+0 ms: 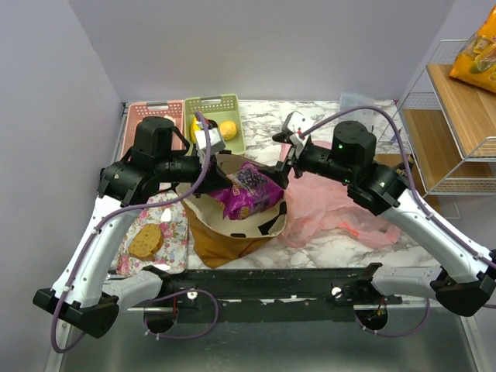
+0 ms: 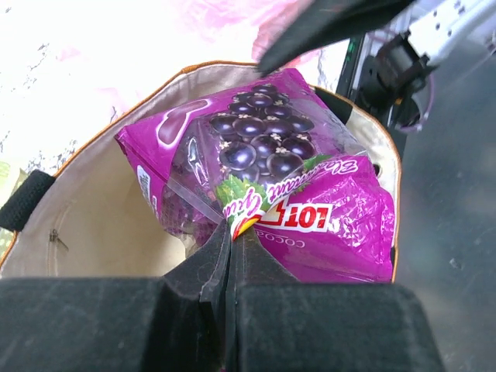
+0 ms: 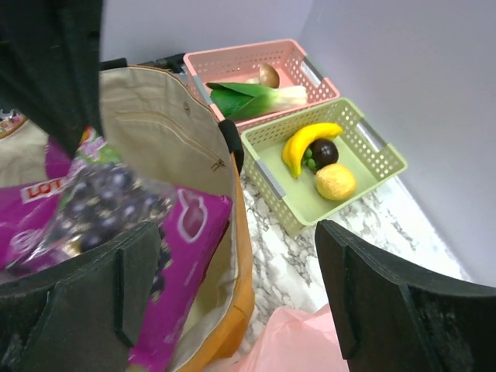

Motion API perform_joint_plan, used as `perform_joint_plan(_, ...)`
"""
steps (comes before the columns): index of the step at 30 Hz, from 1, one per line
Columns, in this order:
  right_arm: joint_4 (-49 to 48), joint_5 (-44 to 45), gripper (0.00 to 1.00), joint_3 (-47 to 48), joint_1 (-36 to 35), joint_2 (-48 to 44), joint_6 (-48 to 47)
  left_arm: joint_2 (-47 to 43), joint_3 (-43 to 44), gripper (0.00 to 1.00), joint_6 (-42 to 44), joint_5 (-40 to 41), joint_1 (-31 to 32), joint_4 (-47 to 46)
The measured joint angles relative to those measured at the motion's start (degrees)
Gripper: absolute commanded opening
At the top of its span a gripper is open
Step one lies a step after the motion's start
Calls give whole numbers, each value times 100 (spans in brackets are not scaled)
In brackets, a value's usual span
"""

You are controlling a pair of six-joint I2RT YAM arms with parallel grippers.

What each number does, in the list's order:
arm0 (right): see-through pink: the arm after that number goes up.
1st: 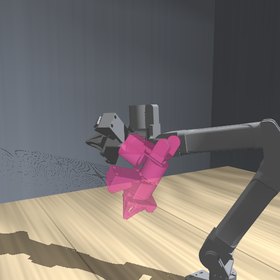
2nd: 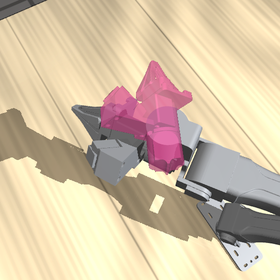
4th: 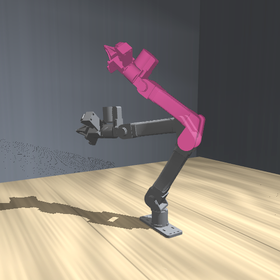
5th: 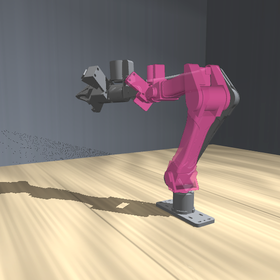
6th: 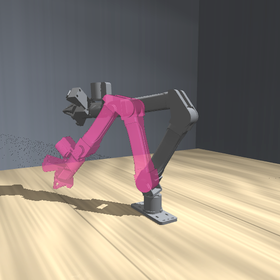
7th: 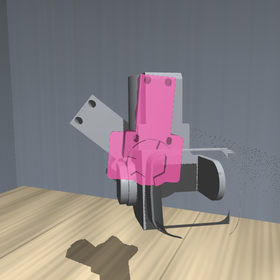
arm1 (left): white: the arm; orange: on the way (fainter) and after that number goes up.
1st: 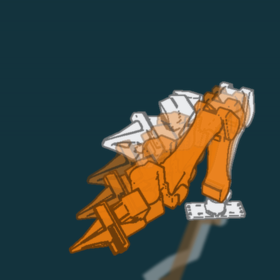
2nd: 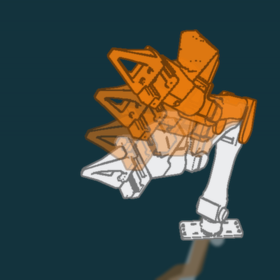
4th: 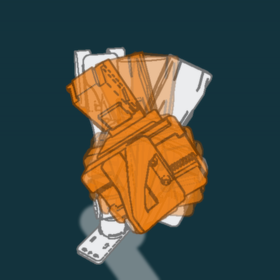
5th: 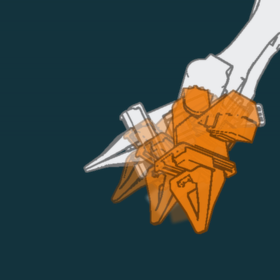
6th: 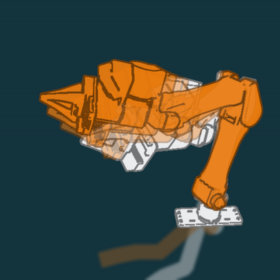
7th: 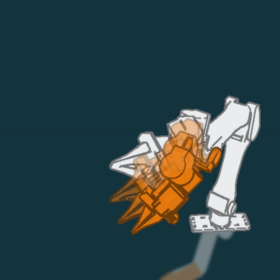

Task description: Untie the knot of the grocery bags and take out the mixed food

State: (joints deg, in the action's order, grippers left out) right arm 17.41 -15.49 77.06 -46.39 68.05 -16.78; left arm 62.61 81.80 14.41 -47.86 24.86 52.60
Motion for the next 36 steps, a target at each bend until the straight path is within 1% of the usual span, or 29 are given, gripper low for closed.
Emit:
perform_joint_plan(4,411,-278,91,282,0,-197,-402,15,-17,0,-863,-70,-227,-417)
perform_joint_plan(5,542,-411,90,376,0,-232,-544,42,-15,0,-1233,-98,-297,-568)
perform_joint_plan(10,1099,-1187,94,811,-20,-243,-1329,223,-13,0,-2387,-236,-446,-1056)
perform_joint_plan(15,1633,-1578,95,1346,-291,219,-2258,295,-22,0,-3073,-365,-450,-1292)
perform_joint_plan(17,1849,-1622,95,1375,-446,334,-2682,310,-22,0,-3272,-391,-457,-1381)
perform_joint_plan(20,2022,-1622,92,1204,-656,358,-3283,376,-24,0,-3556,-492,-514,-1510)
perform_joint_plan(21,2020,-1609,90,1137,-708,345,-3432,393,-28,0,-3609,-522,-531,-1541)
perform_joint_plan(22,2020,-1576,85,1038,-763,326,-3606,431,-48,0,-3703,-570,-564,-1628)
perform_joint_plan(26,1893,-1373,61,651,-841,286,-4192,468,-157,0,-3919,-693,-616,-1797)
perform_joint_plan(28,1740,-1279,46,511,-841,273,-4363,481,-227,0,-3987,-723,-629,-1871)
perform_joint_plan(31,1386,-1121,15,251,-841,188,-4546,485,-295,0,-4024,-756,-647,-1930)
perform_joint_plan(32,1283,-1073,7,203,-841,166,-4553,485,-326,0,-4017,-780,-649,-1947)
perform_joint_plan(33,1191,-1025,1,173,-841,149,-4533,485,-348,0,-4017,-785,-649,-1958)
perform_joint_plan(35,1058,-935,1,140,-841,116,-4398,481,-393,0,-3995,-796,-660,-1993)
perform_joint_plan(36,1016,-903,1,136,-848,114,-4288,479,-407,11,-3976,-793,-664,-2009)
